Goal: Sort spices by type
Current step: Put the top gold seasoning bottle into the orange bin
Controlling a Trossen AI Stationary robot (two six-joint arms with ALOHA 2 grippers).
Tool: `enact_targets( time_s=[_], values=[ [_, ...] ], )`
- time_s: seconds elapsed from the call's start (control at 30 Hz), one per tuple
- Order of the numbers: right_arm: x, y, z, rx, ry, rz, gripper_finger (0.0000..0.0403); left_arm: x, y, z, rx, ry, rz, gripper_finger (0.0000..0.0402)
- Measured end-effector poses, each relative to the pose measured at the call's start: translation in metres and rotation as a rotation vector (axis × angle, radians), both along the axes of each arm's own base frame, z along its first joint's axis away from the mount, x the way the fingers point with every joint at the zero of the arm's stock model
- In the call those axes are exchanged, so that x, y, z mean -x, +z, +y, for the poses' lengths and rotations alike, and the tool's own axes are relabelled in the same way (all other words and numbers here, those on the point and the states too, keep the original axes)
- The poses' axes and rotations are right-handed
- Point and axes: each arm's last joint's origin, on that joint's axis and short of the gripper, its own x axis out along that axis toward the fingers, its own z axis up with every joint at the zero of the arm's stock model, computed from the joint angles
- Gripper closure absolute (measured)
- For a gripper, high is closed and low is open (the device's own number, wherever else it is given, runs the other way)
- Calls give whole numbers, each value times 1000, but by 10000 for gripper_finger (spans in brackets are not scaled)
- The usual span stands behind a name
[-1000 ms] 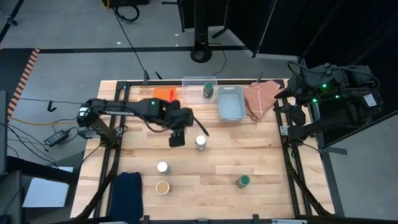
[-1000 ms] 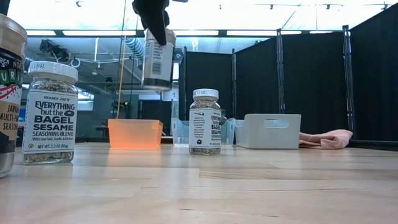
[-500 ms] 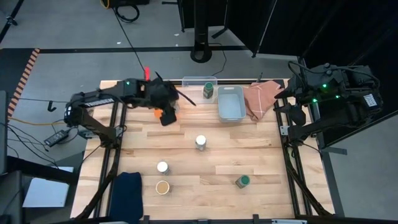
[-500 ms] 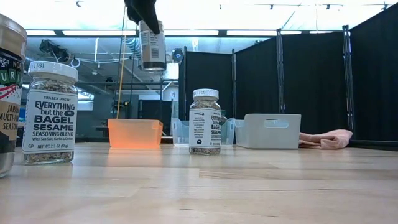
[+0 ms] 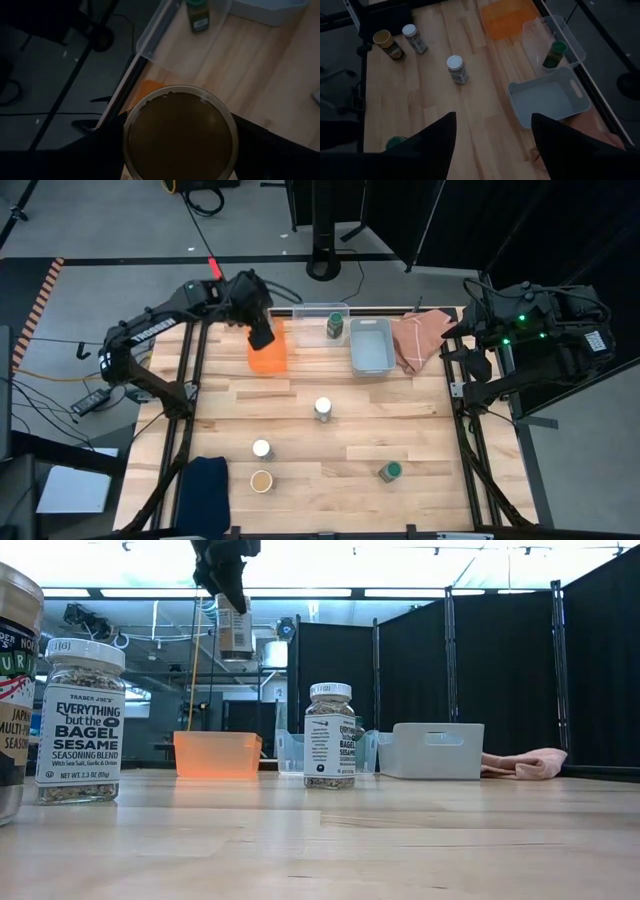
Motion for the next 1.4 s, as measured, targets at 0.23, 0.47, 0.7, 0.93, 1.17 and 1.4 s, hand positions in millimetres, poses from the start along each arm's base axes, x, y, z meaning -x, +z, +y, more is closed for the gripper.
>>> enact_targets(
  time_s=[0.23,0.47,0.7,0.93,1.17,1.4],
  values=[
    [0,0,0,-4,-5,-3,139,15,0,27,23,50,4,121],
    [-2,2,0,-3,-6,-35,139,20,-6,47,28,44,-46,121],
    [-2,2,0,-39,-41,-41,141,24,-34,67,70,53,-55,121],
    [-2,3,0,-48,-60,-44,141,23,-77,75,115,54,-31,121],
    [-2,3,-2,-33,-113,-47,141,22,-124,76,134,57,-23,121],
    [-2,3,-2,-52,-132,-51,141,27,-164,75,130,75,-13,121]
  ],
)
